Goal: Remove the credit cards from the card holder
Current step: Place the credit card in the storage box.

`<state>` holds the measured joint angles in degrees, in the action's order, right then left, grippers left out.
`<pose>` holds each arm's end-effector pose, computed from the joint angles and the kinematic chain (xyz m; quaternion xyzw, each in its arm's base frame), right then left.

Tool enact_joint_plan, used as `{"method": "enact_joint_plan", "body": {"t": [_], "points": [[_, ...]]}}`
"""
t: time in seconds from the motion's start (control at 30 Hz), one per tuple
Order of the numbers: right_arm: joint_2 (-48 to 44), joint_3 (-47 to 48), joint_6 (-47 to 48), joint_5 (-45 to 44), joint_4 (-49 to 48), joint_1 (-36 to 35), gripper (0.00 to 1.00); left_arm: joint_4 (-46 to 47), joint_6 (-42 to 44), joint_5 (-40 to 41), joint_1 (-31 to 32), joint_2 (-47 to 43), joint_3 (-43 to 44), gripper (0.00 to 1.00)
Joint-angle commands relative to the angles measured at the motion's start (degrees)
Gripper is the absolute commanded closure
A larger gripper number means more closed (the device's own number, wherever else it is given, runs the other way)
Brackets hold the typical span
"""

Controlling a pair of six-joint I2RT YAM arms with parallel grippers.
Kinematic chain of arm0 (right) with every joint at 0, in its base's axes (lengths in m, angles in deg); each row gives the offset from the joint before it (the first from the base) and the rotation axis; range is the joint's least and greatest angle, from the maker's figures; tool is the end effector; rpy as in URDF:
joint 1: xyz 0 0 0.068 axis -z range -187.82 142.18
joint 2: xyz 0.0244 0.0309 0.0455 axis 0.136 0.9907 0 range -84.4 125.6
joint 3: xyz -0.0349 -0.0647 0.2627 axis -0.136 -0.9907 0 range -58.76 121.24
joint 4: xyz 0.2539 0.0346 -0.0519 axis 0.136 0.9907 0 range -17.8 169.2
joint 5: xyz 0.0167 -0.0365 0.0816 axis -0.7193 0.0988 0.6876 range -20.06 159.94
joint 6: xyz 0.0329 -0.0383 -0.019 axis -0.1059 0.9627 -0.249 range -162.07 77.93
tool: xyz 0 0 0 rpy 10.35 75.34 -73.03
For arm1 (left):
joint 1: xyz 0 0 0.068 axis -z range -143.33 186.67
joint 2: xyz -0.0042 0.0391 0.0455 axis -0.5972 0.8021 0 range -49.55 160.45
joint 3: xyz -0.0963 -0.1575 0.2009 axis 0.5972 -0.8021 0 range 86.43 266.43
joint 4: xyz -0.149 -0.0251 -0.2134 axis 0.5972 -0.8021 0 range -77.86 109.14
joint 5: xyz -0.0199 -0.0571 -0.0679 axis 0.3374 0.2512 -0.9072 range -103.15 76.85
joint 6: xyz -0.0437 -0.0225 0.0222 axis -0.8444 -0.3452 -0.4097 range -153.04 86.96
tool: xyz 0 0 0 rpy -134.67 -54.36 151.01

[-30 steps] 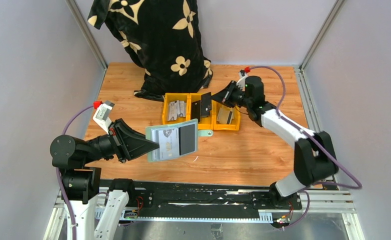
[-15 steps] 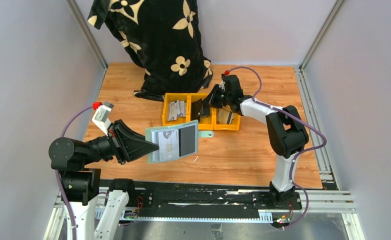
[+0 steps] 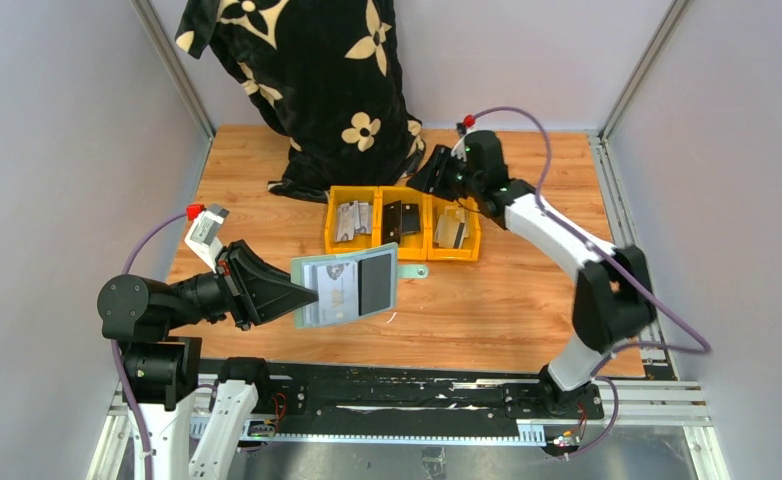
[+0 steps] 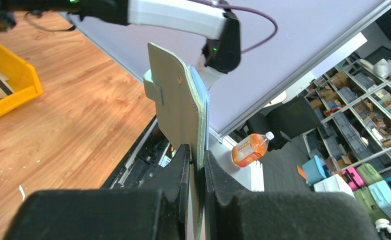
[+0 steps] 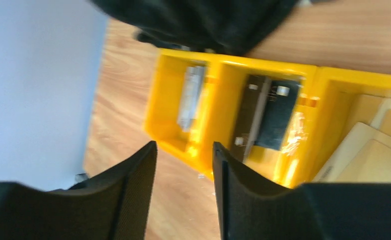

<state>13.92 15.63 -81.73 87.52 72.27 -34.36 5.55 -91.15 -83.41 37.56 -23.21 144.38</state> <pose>0.3576 0.1906 0.2862 0.0119 0.8329 0.4013 0.3809 0.0418 -0.0342 0.4367 0.1786 0.6449 -0.6202 0.4093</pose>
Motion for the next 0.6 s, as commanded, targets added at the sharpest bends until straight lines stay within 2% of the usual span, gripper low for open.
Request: {"method": "enact_joint_plan", "body": {"t": [0.0, 0.17, 0.33, 0.43, 0.57], "points": [[-14.9, -3.3, -1.3, 7.3, -4.6, -0.3, 0.47, 1.1, -0.3, -0.3, 0.1, -0.2, 1.1, 1.0], [-32.8, -18.3, -15.1, 17.2, -24.6, -0.2, 0.33, 1.5, -0.3, -0.2, 0.1, 0.0, 1.2, 1.0], [-43.5, -29.4, -28.1, 22.4, -45.3, -1.8, 0.23, 2.1, -0.6, -0.2, 0.1, 0.2, 1.3, 1.0], [-48.2, -32.9, -27.1, 21.7, -47.7, -6.6, 0.2, 2.6, -0.8, -0.1, 0.1, 0.4, 1.5, 1.0], [-53.4, -35.5, -19.5, 18.3, -40.4, -14.0, 0.2, 3.0, -1.1, 0.3, 0.1, 0.5, 1.7, 1.0]]}}
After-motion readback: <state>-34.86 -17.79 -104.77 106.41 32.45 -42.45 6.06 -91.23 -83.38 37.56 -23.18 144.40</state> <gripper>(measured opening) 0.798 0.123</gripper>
